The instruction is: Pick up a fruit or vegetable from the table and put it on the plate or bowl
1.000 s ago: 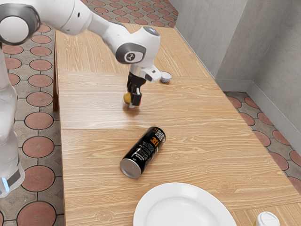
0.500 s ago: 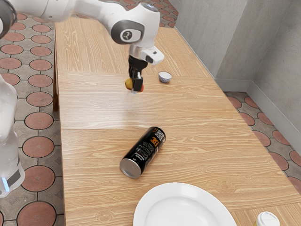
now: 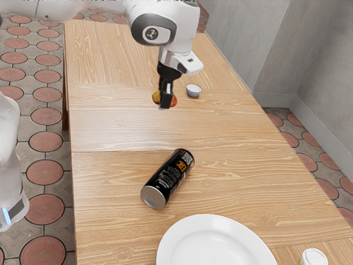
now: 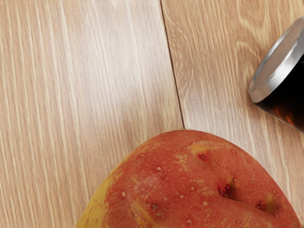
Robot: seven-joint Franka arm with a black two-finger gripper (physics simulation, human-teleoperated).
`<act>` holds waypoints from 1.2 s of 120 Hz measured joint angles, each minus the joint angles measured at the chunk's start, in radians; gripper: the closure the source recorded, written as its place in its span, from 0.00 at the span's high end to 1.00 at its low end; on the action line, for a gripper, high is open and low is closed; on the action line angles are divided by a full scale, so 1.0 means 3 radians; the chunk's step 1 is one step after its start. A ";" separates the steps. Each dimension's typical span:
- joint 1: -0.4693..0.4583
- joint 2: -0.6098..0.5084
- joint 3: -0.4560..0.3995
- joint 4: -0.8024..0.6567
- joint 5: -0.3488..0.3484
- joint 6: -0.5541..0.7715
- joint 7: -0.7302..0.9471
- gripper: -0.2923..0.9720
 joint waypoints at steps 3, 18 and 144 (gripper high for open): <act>-0.0001 0.0001 -0.0049 0.0010 -0.0002 -0.0011 -0.0012 0.35; -0.0014 0.0018 -0.0217 0.0062 -0.0008 -0.0044 -0.0071 0.35; -0.0063 0.0691 -0.1895 0.1041 -0.0158 -0.0035 -0.0750 0.35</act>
